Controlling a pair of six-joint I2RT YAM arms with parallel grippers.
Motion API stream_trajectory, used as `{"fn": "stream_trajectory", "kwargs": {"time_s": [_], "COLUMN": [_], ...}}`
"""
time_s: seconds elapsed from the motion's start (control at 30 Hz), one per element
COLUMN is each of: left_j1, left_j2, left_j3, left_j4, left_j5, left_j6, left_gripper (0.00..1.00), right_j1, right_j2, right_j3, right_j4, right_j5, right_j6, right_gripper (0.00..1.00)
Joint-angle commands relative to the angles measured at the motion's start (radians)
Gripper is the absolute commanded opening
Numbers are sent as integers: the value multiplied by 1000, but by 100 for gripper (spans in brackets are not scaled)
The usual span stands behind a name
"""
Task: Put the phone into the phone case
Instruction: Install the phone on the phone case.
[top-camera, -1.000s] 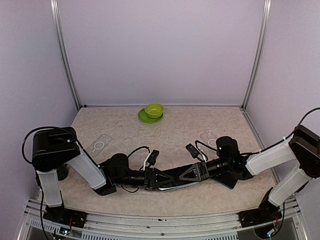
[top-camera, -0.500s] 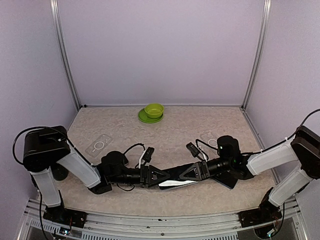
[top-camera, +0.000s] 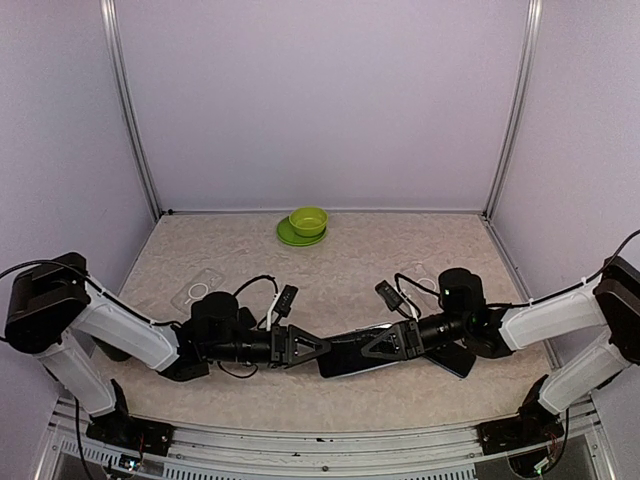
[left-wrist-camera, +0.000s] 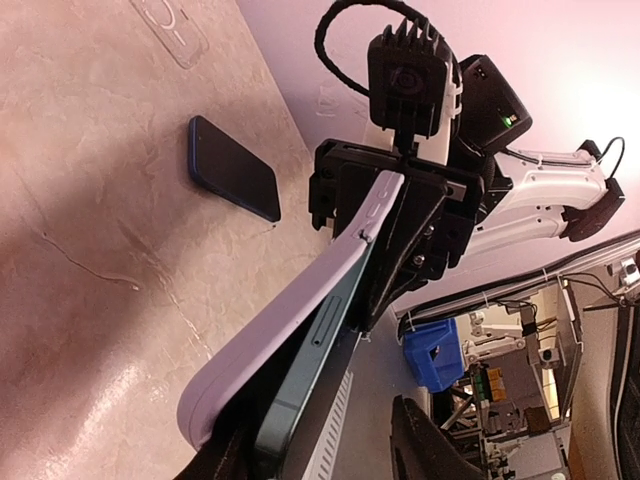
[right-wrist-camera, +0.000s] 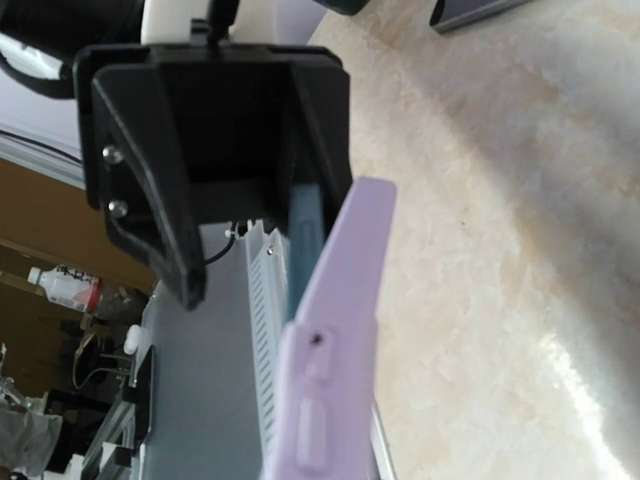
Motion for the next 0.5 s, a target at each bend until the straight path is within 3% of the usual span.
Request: {"fn": "stream_trajectory", "kwargs": {"time_s": [0.0, 0.47], "left_j1": [9, 7], "left_j2": [-78, -200], "left_j3": [1, 4], "left_j4": [-97, -251], "left_j5": [-37, -89], "left_j6": [79, 171], "left_gripper": [45, 47], "right_j1": [-14, -14], "right_j2": [-40, -118], "right_j3": [-7, -8], "right_j4": [-56, -139], "right_j5": [7, 6], "right_j6": [-53, -150], "right_gripper": [0, 0]}}
